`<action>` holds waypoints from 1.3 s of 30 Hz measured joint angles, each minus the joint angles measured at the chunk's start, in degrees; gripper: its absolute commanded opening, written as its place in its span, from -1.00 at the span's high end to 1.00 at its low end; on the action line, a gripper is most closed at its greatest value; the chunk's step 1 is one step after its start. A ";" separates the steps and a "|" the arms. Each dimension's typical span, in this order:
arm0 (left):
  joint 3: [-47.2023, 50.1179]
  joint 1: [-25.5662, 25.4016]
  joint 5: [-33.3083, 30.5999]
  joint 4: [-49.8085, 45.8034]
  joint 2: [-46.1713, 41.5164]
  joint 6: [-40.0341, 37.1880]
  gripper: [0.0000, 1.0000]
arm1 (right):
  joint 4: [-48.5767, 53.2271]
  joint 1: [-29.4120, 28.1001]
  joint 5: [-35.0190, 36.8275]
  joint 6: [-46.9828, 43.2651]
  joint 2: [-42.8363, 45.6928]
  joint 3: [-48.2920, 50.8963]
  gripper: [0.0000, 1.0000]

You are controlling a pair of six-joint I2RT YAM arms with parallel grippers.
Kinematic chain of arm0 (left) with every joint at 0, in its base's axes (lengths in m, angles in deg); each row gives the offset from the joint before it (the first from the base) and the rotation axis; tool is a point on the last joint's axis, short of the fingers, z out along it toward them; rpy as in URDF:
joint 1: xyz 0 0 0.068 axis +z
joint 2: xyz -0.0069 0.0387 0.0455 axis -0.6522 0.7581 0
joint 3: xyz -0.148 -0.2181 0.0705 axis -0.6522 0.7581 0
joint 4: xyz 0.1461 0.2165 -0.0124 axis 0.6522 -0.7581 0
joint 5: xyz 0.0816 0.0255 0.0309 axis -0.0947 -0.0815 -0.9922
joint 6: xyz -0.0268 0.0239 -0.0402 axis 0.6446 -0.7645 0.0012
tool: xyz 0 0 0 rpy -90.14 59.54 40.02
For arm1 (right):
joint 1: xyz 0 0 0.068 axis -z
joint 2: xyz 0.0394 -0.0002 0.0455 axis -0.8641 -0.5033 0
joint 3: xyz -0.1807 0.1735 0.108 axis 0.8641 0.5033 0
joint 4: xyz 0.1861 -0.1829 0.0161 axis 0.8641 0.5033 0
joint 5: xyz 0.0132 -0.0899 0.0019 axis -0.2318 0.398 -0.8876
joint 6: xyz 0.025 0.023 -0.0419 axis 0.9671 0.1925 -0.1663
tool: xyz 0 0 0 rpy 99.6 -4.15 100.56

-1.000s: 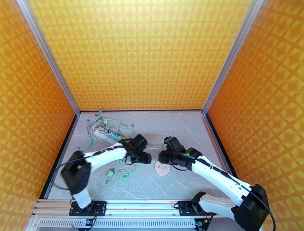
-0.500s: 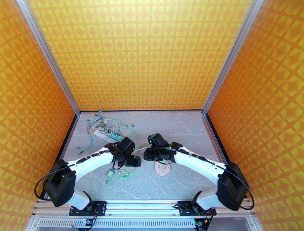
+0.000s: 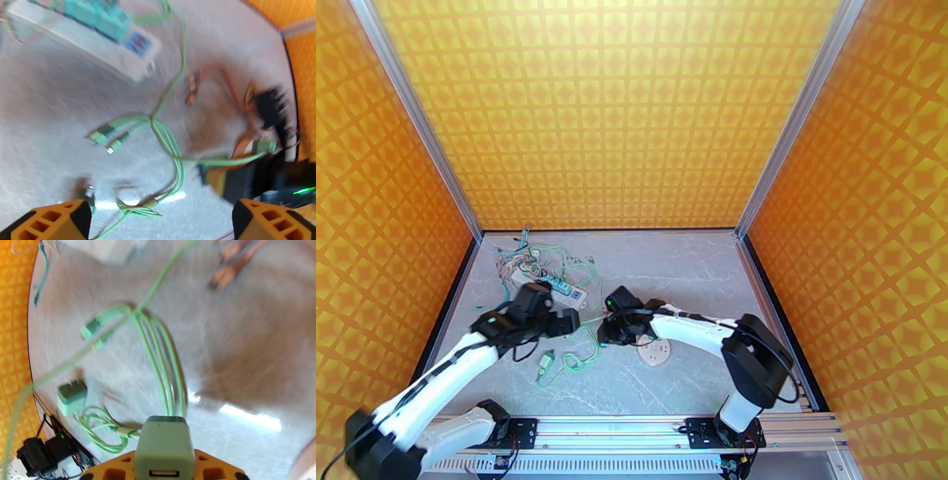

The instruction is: Pull the plug off the socket

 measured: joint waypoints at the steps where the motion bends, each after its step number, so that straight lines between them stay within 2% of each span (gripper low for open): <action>1: 0.00 0.09 -0.15 -0.11 -0.48 0.00 -0.99 | 0.02 -0.09 -0.20 0.00 -0.13 0.07 0.08; 4: 0.00 0.09 -0.20 -0.66 -0.39 0.00 -0.99 | 0.42 -0.13 -0.26 -0.46 -0.09 0.07 -0.13; 8: -0.02 0.09 -0.17 -1.01 1.31 -0.04 -0.99 | 4.17 -0.13 0.39 -2.25 0.02 -0.59 -0.23; 13: -0.46 0.09 0.02 -0.85 3.10 -0.24 -0.99 | 10.40 -0.13 3.15 -6.36 2.91 -1.11 -0.55; 16: -1.20 -0.09 0.63 -0.02 4.85 -0.24 -0.98 | 13.66 -0.11 6.12 -8.09 7.04 -1.29 -0.59; 22: -3.02 -4.02 1.49 3.34 10.49 -0.26 -0.94 | 18.23 0.66 14.69 -9.94 16.92 -1.60 -0.45; 26: -5.64 -8.02 1.81 6.21 15.61 -0.24 -0.92 | 20.68 3.04 21.38 -9.42 22.43 -1.09 -0.29; 29: -7.58 -11.52 2.03 8.66 20.15 -0.20 -0.91 | 21.94 5.22 25.35 -8.44 25.31 0.48 -0.24; 33: -9.07 -14.23 3.13 11.82 25.62 0.52 -0.91 | 23.08 6.32 28.59 -6.62 24.35 2.03 -0.12; 39: -9.27 -15.06 5.27 16.09 30.82 3.02 -0.92 | 23.41 6.47 31.10 -4.11 18.23 2.03 -0.07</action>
